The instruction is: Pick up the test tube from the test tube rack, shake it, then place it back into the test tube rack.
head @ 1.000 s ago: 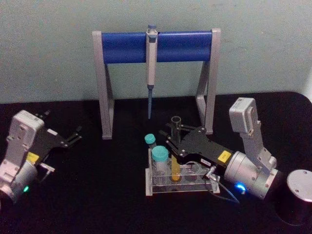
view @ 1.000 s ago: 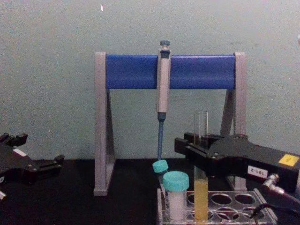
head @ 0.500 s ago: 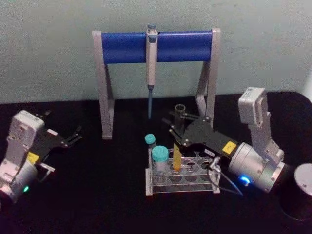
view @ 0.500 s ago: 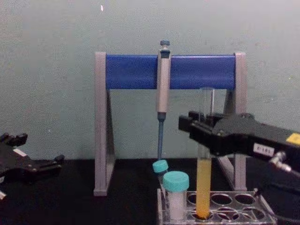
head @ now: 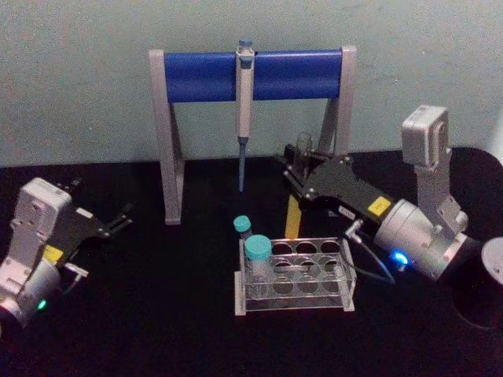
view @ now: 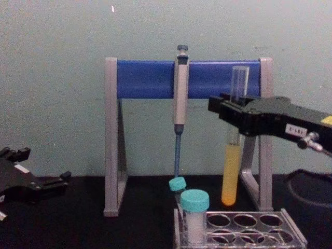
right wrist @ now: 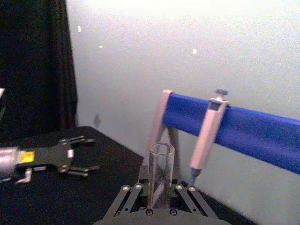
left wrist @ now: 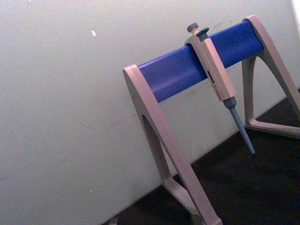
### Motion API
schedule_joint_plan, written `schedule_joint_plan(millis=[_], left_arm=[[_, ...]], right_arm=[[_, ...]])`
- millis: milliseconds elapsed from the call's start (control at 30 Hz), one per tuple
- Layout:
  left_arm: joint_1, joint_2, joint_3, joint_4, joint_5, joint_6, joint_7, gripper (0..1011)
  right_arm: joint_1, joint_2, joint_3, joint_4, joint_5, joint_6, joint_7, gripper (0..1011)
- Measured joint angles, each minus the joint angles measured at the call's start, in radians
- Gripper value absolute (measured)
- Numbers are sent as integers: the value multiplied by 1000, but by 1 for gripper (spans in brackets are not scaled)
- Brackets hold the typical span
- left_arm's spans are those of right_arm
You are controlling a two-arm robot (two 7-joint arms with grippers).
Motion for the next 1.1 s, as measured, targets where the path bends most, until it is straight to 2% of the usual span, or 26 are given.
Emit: schedule_joint_plan(millis=[367,633,867,1100], left_arm=[[0,0,0,0,0,0,0,1001],[0,0,0,0,0,0,0,1001],[0,0,0,0,0,0,0,1001],[0,0,0,0,0,0,0,1001]], right_arm=[[68,-32,19,87,-3,10,-26,233],[82,-41,20,113,-10,12,-27,233],[72,-34,32,106,-15,13,-34,233],[11,6,62,32,-16,21,-45,233]])
